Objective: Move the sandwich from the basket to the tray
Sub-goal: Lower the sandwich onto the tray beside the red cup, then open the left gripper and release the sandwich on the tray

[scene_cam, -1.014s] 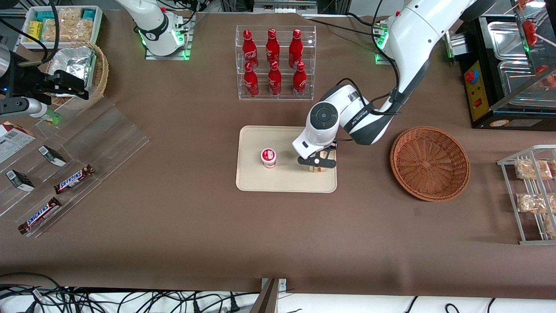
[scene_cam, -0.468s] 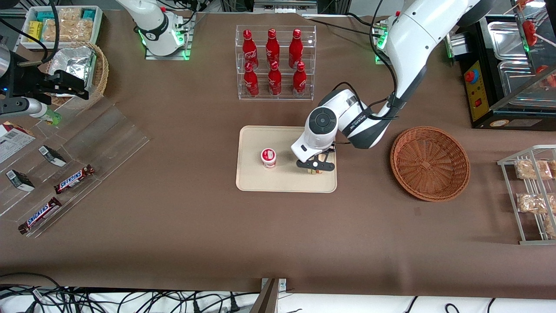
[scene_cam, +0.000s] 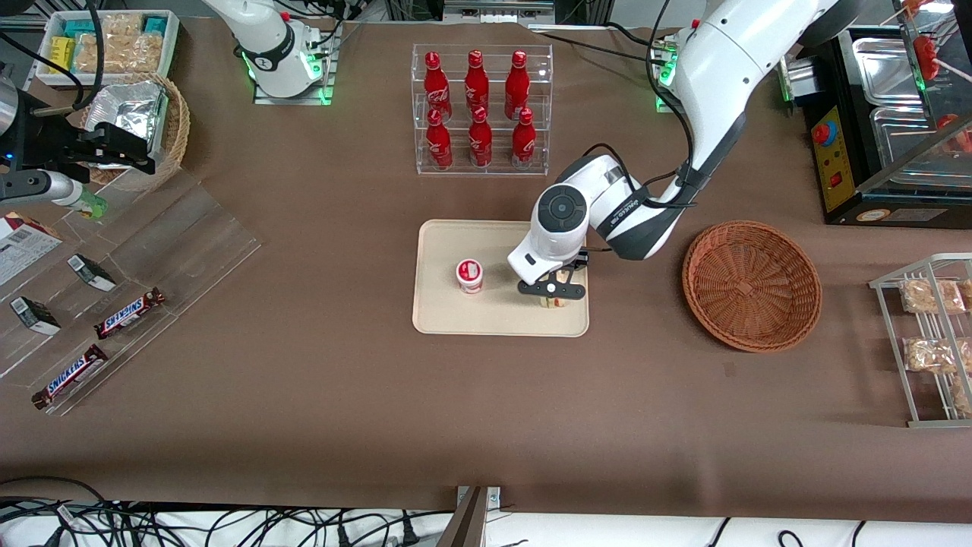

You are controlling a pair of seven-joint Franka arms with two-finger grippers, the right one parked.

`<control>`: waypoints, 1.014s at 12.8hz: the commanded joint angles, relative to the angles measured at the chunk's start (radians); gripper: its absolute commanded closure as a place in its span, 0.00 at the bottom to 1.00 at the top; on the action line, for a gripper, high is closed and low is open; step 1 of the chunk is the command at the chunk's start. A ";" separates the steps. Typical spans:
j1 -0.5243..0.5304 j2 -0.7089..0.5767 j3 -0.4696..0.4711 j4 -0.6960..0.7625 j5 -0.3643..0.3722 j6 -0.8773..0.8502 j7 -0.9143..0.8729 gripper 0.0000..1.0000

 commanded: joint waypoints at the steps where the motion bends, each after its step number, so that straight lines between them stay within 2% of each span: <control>1: -0.006 -0.042 0.001 0.015 0.025 -0.029 -0.028 0.00; 6: 0.060 -0.119 -0.001 0.110 0.014 -0.177 -0.028 0.00; 11: 0.204 -0.237 -0.005 0.122 0.011 -0.281 -0.028 0.00; 13: 0.254 -0.281 -0.004 0.122 -0.033 -0.284 -0.027 0.00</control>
